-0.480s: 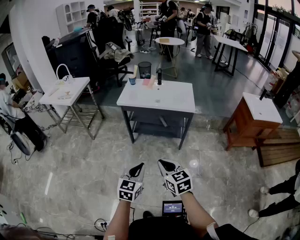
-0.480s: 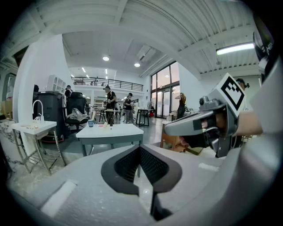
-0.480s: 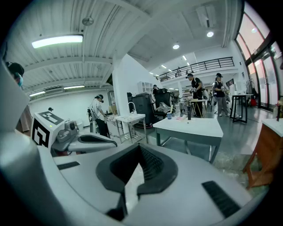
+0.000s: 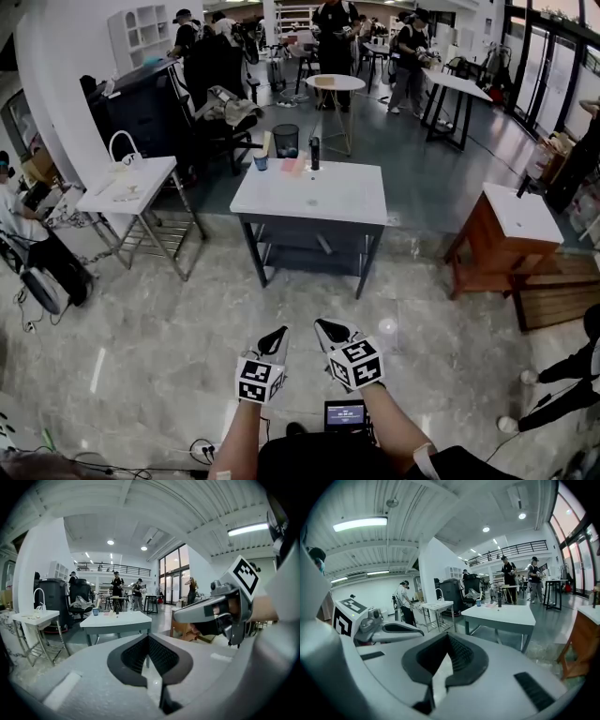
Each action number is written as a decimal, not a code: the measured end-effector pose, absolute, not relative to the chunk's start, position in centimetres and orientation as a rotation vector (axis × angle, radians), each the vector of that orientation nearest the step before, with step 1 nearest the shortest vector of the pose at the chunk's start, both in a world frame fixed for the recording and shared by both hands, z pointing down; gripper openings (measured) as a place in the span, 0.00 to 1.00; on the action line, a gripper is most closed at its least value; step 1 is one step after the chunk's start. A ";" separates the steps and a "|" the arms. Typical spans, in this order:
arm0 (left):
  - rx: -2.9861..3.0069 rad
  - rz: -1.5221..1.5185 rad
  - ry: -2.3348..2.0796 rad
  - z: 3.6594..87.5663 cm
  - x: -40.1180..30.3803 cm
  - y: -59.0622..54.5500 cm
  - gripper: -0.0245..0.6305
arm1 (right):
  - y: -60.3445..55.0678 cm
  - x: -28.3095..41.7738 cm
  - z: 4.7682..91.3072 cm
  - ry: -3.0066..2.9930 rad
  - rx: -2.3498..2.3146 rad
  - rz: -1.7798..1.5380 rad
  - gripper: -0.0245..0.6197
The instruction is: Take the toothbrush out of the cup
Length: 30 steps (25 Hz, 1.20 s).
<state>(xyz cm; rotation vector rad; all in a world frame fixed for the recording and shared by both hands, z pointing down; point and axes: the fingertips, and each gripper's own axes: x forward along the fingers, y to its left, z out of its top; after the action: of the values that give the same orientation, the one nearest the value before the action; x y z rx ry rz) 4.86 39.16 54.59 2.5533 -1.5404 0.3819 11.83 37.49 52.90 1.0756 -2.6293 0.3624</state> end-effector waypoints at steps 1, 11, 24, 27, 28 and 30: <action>2.554 0.385 -1.540 54.6 4.9 39.2 0.05 | 37.5 11.9 52.9 -2.632 1.082 0.368 0.05; 2.553 0.408 -1.534 55.0 5.6 39.1 0.05 | 37.4 12.8 53.3 -2.632 1.093 0.408 0.05; 2.499 0.419 -1.545 56.5 7.4 37.7 0.05 | 35.9 15.1 54.3 -2.632 1.054 0.436 0.05; 2.485 0.430 -1.555 56.9 7.9 37.2 0.05 | 35.3 15.7 54.7 -2.637 1.038 0.445 0.05; 2.482 0.432 -1.559 57.1 8.1 37.1 0.05 | 35.0 15.9 54.9 -2.638 1.034 0.448 0.05; 2.472 0.432 -1.569 57.2 8.5 36.9 0.05 | 34.7 16.3 55.2 -2.637 1.024 0.458 0.05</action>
<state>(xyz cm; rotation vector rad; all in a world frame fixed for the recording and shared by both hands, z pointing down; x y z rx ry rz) 8.50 36.88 57.17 2.4725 -1.5686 0.4325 16.30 34.69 55.18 1.0235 -2.6374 0.4583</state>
